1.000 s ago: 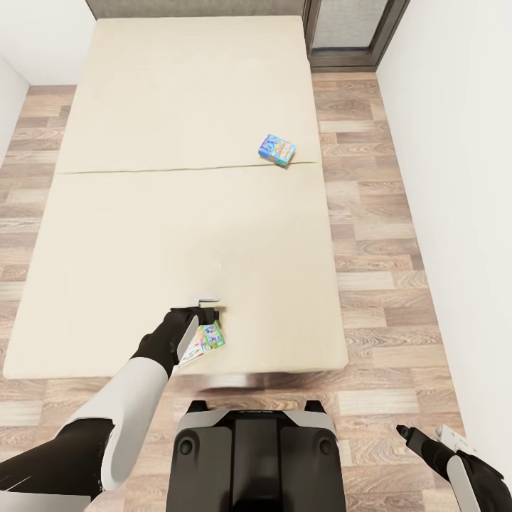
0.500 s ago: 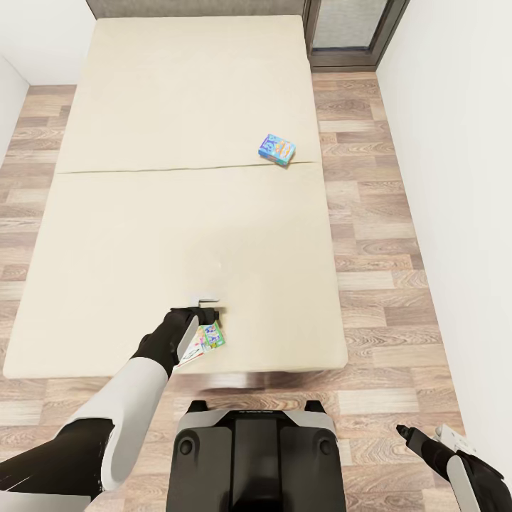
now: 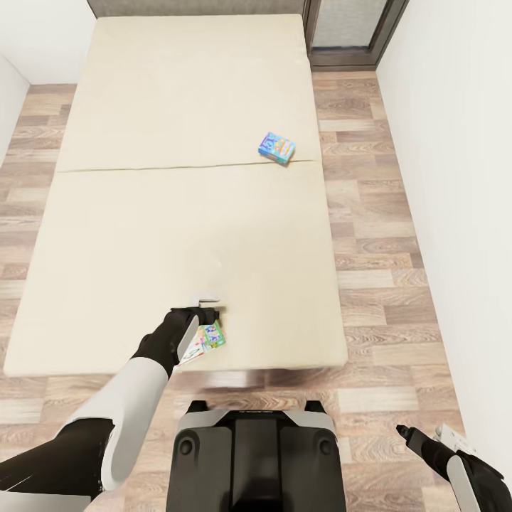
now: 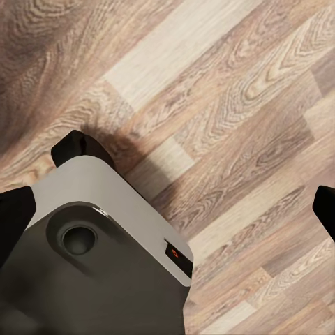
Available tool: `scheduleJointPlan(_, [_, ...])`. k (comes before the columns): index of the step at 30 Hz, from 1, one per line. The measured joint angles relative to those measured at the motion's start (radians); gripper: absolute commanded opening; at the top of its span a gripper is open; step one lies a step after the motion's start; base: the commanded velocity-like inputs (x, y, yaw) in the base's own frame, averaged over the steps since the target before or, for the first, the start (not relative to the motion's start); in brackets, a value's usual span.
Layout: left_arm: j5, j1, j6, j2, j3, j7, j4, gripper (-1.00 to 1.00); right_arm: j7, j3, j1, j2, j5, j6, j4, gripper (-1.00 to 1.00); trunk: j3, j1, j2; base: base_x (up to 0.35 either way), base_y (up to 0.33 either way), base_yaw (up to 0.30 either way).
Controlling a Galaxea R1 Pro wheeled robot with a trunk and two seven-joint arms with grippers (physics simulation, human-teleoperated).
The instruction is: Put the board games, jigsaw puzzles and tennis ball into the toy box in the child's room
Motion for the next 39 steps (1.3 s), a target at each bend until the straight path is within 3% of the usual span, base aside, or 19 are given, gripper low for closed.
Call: scheduleJointPlan(39, [-0.002,0.000,0.000,0.001,-0.002,0.001,0.029,1.00,0.000,0.000,0.000,0.000,0.000,0.000,0.000,1.00,0.010,0.000,0.000,-0.027,0.000,0.000])
